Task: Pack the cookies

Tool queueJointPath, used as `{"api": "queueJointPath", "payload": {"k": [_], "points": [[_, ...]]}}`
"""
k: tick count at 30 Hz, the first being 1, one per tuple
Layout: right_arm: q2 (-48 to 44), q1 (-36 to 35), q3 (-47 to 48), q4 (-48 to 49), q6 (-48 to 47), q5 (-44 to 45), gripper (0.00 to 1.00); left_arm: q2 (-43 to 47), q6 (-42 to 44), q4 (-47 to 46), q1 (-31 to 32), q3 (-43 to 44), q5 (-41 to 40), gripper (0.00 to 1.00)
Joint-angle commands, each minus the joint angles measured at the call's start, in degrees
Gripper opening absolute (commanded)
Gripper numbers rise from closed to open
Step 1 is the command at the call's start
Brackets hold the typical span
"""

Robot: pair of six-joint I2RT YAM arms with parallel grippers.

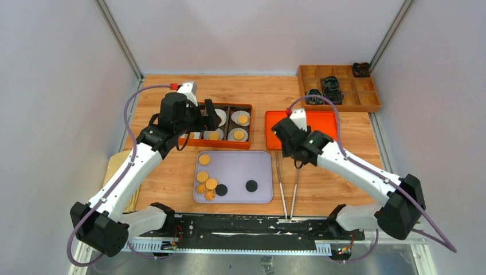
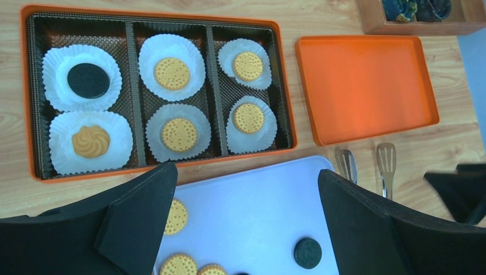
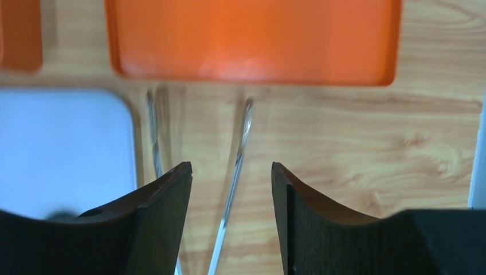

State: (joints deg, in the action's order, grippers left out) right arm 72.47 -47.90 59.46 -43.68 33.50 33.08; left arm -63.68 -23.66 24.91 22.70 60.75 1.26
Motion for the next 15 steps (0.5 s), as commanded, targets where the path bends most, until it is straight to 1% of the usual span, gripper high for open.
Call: {"api": "queueJointPath", "payload": {"k": [1,4,8,12,15], "points": [[3.8,11.4,5.0,5.7,-10.4,-2.8,0.58,-1.7,0.2,-1.2,0.3,2.9,-1.2,1.00],[8.1,20.9,7.2,8.6,-12.6,-8.8,0.58,-3.8,0.1,-2.0,0.3,3.9,-1.1,1.00],[15.1,29.6,10.0,10.6,-14.4,-12.8,0.58,-7.1,0.7,-2.1,0.4,5.7,-0.8,1.00],[19.5,37.0,11.5,12.8,-15.4,-17.4,0.58,-9.0,1.1,-2.7,0.5,6.4,-1.1,1.00],[23.4,40.6,13.1,13.8,-15.7,-20.1,0.57,-10.1,1.4,-2.7,0.5,7.0,-1.2,1.00]]}}
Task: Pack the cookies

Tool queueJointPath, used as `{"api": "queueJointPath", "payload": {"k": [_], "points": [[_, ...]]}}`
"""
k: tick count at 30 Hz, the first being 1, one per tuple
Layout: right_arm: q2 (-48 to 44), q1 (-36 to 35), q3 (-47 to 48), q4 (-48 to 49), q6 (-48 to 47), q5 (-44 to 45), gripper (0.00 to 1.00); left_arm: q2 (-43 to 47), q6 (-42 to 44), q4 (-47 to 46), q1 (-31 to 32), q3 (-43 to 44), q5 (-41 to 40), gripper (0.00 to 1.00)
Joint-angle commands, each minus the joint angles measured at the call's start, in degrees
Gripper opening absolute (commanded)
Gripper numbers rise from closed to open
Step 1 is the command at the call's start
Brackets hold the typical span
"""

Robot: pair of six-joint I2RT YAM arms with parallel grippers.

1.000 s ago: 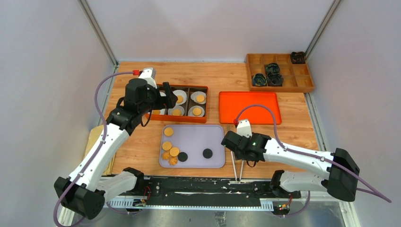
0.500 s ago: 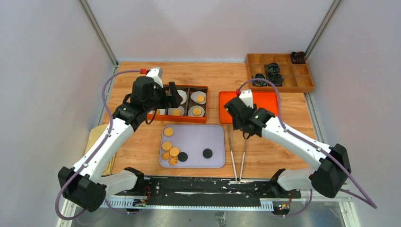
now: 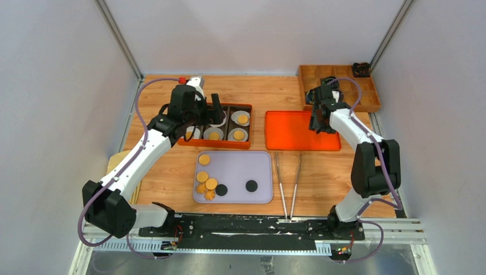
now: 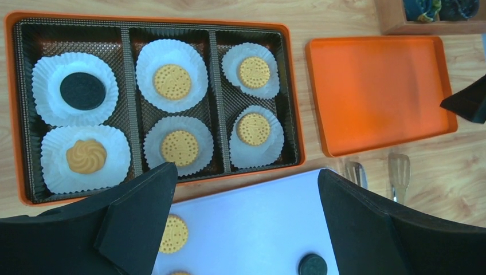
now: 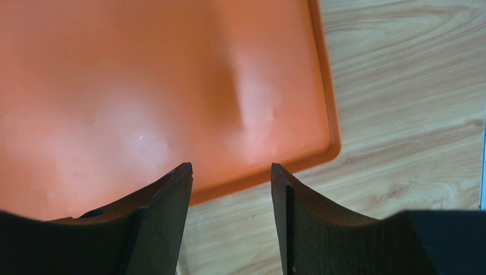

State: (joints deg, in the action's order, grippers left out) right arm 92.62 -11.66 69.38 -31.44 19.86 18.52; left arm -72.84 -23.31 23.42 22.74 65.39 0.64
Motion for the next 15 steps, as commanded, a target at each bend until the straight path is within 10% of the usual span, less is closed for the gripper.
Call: {"api": "queueJointPath", "payload": {"k": [1,15], "points": [[4.5,5.2,3.7,1.6,-1.8,-6.2,0.57,-1.2,1.1,-1.3,0.4,2.4,-0.6,1.00],[17.2,17.0,9.8,2.2,-1.5,-8.4,0.56,-1.5,1.3,-2.5,0.4,0.1,-0.6,1.00]]}}
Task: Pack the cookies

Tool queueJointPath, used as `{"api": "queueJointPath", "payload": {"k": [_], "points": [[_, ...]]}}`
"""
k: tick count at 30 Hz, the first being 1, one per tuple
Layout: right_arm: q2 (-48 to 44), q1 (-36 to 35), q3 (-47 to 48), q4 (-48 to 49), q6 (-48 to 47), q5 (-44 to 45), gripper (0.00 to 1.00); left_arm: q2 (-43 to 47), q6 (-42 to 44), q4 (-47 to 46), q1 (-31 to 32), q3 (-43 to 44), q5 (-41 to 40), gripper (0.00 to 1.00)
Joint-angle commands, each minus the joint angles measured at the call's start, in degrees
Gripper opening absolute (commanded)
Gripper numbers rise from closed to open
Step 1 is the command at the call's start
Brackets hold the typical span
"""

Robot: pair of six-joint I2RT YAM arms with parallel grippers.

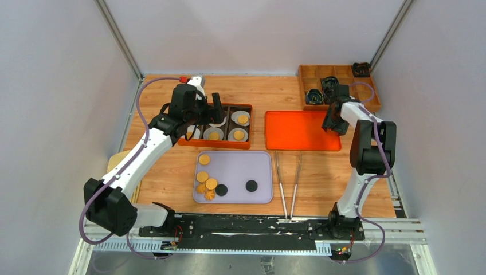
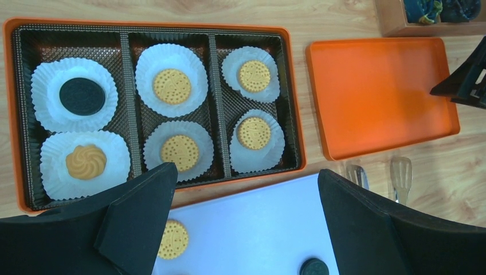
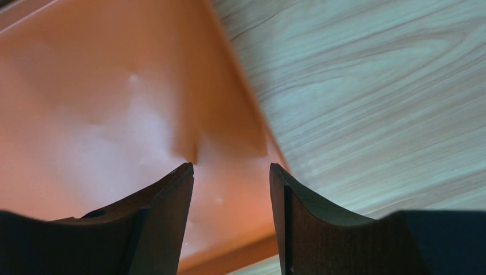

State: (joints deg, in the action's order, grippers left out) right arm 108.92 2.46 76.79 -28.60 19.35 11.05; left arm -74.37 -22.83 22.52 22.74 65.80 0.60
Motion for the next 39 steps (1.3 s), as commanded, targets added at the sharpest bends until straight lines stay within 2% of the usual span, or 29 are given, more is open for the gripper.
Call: {"api": "queueJointPath", "payload": {"k": [1,5,8,22,24,27,30,34,39], "points": [[0.9,3.2,2.5,-0.5,-1.0,-1.8,0.56,-0.2,0.8,-1.9,0.4,-0.5,-0.5,1.00],[0.0,3.3,3.1,-0.4,-1.9,-3.2,0.56,-1.2,0.7,-2.3,0.4,-0.5,-0.5,1.00],[-0.7,3.4,3.3,-0.4,-2.3,-1.0,0.56,-1.7,0.4,-2.6,0.4,-0.8,-0.4,1.00],[8.6,6.8,6.1,-1.9,-1.9,-2.9,0.53,-0.6,0.9,-1.9,0.4,-1.4,-0.5,1.00],[9.1,7.7,6.1,-1.7,-1.9,-4.8,0.43,-0.4,0.8,-2.0,0.4,-1.6,-0.5,1.00],[9.7,8.4,6.1,-1.0,-2.1,-9.2,0.23,-0.4,0.7,-2.2,0.5,-1.7,-0.5,1.00],[9.4,8.5,5.7,-0.6,-2.0,-11.9,0.11,-0.7,0.4,-2.4,0.4,-1.7,-0.5,1.00],[7.1,8.5,4.7,0.1,-2.1,-13.1,0.01,-0.6,0.5,-2.3,0.4,-1.6,-0.5,0.99],[1.1,8.3,2.8,0.4,-1.9,-15.5,0.00,-1.1,0.3,-2.5,0.4,-1.6,-0.5,0.99]]}}
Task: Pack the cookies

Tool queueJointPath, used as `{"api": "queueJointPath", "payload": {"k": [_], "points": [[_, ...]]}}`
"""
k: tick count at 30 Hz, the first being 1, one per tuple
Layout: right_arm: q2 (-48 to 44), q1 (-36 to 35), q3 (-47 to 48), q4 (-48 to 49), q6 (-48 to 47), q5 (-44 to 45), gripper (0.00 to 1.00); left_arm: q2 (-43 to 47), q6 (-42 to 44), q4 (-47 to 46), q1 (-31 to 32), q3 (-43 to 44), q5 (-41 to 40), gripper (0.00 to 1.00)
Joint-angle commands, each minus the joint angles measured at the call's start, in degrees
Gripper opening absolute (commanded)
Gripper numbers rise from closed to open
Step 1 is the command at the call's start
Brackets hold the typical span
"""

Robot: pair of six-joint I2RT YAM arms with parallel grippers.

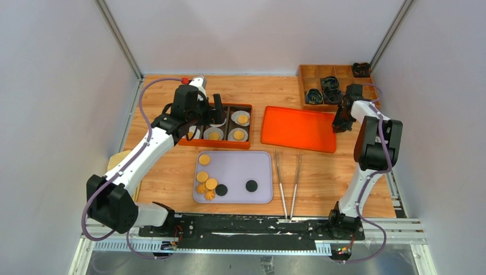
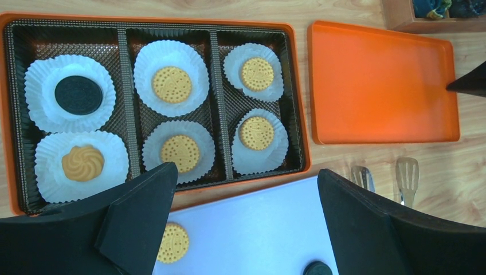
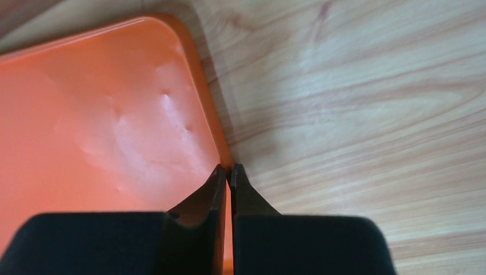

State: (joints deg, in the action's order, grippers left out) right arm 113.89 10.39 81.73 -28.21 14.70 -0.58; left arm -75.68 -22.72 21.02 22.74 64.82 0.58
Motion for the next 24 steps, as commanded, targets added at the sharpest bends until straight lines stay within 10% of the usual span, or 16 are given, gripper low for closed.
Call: {"api": "queueJointPath", "payload": {"k": [1,24], "points": [[-5.5,0.3,-2.7,0.0,2.7,-4.5,0.00,0.1,0.1,-1.2,0.4,-0.5,-0.4,0.99],[-38.2,-0.6,-6.9,-3.9,3.6,-12.1,0.00,-8.9,2.0,-14.9,3.1,4.0,13.1,0.97]]}}
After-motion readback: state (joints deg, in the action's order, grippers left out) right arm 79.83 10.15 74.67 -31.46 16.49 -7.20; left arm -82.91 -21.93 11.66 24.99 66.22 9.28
